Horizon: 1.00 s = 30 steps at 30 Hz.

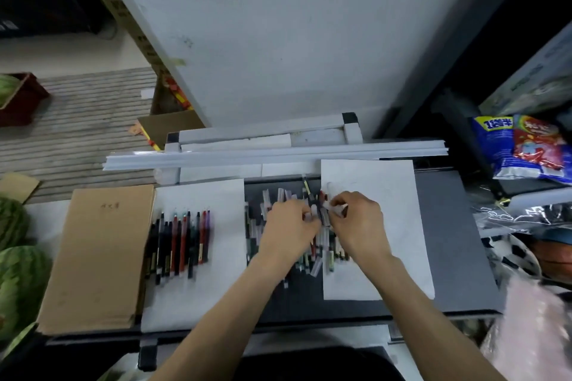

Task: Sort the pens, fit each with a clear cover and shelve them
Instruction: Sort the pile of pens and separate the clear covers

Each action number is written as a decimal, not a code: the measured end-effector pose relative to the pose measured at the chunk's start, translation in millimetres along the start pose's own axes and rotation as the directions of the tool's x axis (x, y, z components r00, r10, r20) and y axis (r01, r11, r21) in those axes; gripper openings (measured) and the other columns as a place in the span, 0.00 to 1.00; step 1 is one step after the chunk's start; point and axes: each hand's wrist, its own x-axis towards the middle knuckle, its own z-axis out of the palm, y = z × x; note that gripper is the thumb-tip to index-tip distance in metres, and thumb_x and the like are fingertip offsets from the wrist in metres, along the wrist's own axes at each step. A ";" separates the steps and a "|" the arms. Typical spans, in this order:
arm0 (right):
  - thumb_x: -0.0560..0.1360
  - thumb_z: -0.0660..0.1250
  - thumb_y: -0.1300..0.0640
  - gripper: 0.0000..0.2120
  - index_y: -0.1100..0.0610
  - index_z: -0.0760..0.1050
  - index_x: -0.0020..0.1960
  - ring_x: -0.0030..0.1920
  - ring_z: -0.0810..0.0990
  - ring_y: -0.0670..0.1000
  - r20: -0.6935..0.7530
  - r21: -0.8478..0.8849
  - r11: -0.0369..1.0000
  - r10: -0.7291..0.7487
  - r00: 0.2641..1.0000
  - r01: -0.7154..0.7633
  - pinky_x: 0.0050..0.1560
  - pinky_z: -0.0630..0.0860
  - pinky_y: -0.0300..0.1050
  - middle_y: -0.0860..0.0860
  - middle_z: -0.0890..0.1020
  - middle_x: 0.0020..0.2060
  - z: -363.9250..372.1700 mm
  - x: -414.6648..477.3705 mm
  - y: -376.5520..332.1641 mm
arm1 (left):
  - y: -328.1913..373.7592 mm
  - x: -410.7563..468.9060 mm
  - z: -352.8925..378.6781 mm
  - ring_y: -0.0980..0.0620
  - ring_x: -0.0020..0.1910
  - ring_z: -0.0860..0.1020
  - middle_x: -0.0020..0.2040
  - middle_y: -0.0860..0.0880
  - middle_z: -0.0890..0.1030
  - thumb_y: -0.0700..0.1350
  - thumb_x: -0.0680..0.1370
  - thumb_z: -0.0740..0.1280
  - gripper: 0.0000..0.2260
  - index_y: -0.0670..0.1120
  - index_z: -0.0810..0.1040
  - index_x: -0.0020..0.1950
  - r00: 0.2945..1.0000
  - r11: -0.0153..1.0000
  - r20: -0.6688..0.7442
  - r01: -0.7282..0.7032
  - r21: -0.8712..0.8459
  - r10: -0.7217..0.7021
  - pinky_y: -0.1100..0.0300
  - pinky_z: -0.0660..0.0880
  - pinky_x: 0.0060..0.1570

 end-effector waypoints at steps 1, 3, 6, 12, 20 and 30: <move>0.75 0.71 0.62 0.07 0.57 0.83 0.53 0.46 0.82 0.53 -0.027 0.001 0.999 0.037 0.999 -0.037 0.48 0.79 0.46 0.52 0.84 0.49 -7.0 -4.1 12.2 | 7.3 0.6 9.5 0.49 0.26 0.68 0.27 0.48 0.72 0.43 0.74 0.68 0.16 0.44 0.67 0.29 0.999 1.000 0.031 -0.026 0.018 0.025 0.55 0.70 0.31; 0.75 0.73 0.62 0.08 0.55 0.83 0.53 0.44 0.82 0.50 -0.076 0.019 0.993 0.115 0.990 -0.114 0.46 0.78 0.41 0.50 0.85 0.50 -21.0 -10.9 37.9 | 25.5 2.0 27.8 0.50 0.29 0.72 0.29 0.48 0.74 0.43 0.75 0.67 0.14 0.44 0.69 0.30 0.995 0.997 0.075 -0.068 0.044 0.065 0.54 0.75 0.35; 0.75 0.74 0.61 0.07 0.55 0.83 0.53 0.40 0.80 0.48 -0.127 0.033 0.976 0.217 0.968 -0.215 0.39 0.72 0.36 0.50 0.85 0.48 -37.9 -17.4 71.9 | 54.2 5.5 52.7 0.53 0.30 0.75 0.33 0.45 0.78 0.42 0.77 0.67 0.11 0.41 0.75 0.35 0.986 0.995 0.141 -0.089 0.033 0.084 0.58 0.73 0.31; 0.75 0.75 0.61 0.06 0.55 0.83 0.52 0.39 0.78 0.49 -0.140 0.009 0.968 0.248 0.959 -0.249 0.38 0.68 0.33 0.52 0.86 0.48 -43.7 -22.6 106.8 | 88.4 16.4 91.3 0.40 0.36 0.82 0.38 0.42 0.81 0.45 0.76 0.66 0.10 0.43 0.75 0.36 0.979 0.983 0.170 -0.134 0.125 0.112 0.46 0.82 0.35; 0.76 0.75 0.60 0.09 0.56 0.83 0.55 0.40 0.81 0.50 -0.149 0.042 0.981 0.196 0.969 -0.192 0.45 0.78 0.42 0.52 0.84 0.52 -44.7 -26.9 114.3 | 88.6 19.1 107.1 0.41 0.54 0.82 0.56 0.43 0.83 0.48 0.79 0.70 0.13 0.45 0.81 0.62 0.983 0.981 0.125 -0.147 0.124 0.132 0.47 0.81 0.52; 0.78 0.69 0.57 0.15 0.56 0.80 0.64 0.57 0.82 0.56 -0.108 -0.143 0.985 0.085 0.991 -0.100 0.48 0.79 0.49 0.52 0.83 0.60 -69.7 -41.3 82.2 | 86.9 -1.0 84.6 0.42 0.48 0.84 0.60 0.45 0.82 0.45 0.81 0.67 0.13 0.46 0.79 0.65 0.977 0.969 0.120 -0.196 0.150 0.179 0.47 0.83 0.44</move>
